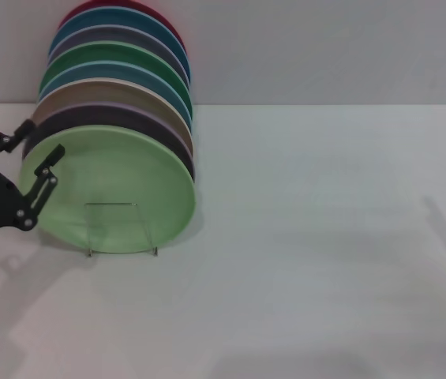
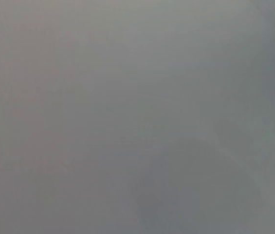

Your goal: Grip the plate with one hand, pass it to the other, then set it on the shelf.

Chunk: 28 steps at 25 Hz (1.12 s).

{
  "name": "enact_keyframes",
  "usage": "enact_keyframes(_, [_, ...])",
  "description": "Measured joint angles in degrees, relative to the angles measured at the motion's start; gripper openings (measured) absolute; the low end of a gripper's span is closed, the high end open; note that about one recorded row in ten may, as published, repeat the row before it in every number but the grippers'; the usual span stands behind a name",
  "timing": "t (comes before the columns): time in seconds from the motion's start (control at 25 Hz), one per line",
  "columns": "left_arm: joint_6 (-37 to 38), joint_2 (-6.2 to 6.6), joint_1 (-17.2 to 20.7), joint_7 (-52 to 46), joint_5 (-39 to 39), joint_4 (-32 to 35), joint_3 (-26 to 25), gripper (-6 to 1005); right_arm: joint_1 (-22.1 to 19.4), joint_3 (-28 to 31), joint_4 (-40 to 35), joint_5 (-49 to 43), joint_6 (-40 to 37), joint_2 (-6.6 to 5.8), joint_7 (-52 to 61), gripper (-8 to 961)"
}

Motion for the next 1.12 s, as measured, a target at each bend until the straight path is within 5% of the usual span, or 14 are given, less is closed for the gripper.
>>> enact_keyframes(0.12, [1.1,-1.39,2.0,1.9,-0.1,-1.8,-5.2,384,0.0,0.0,0.0,0.0,0.1,-0.01,0.0,683])
enact_keyframes(0.36, [0.9,-5.33,6.3,2.2,-0.3,-5.4,-24.2,425,-0.3,0.5,-0.9,1.8,0.8,0.09,-4.4,683])
enact_keyframes(0.44, [0.3,-6.64,7.4,1.1,-0.3,-5.7,-32.2,500,-0.2,0.3,-2.4,4.1,1.3,0.09,-7.3,683])
enact_keyframes(0.56, [-0.1,-7.12,8.3,-2.8,-0.4,-4.9,-37.9,613,0.8,0.1,-5.1,6.7,0.8,0.11,-11.5,684])
enact_keyframes(0.8, [-2.9,-6.99,10.0,-9.8,-0.7,-4.5,-39.4,788,2.2,0.1,-6.3,7.1,-2.4,0.14,-14.0,689])
enact_keyframes(1.12, [-6.4,-7.25,10.0,-12.5,-0.8,-3.0,-39.8,784,3.9,1.0,-8.2,7.9,-4.7,0.06,-14.1,826])
